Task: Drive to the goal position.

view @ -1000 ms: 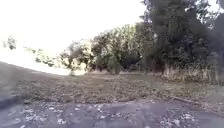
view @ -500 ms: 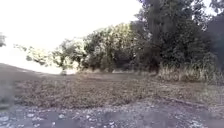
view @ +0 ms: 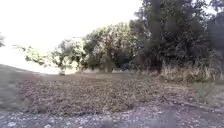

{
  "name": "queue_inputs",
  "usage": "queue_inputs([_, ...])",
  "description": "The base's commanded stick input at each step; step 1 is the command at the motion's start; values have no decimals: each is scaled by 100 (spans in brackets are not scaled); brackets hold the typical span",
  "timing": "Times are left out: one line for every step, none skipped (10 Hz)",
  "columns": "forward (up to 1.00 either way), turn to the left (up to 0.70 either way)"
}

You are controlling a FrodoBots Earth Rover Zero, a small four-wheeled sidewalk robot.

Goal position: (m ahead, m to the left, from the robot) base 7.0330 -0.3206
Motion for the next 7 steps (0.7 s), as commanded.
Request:
queue_inputs([70,0])
queue_inputs([70,0])
queue_inputs([70,0])
queue_inputs([70,0])
queue_inputs([70,0])
queue_inputs([70,0])
queue_inputs([70,0])
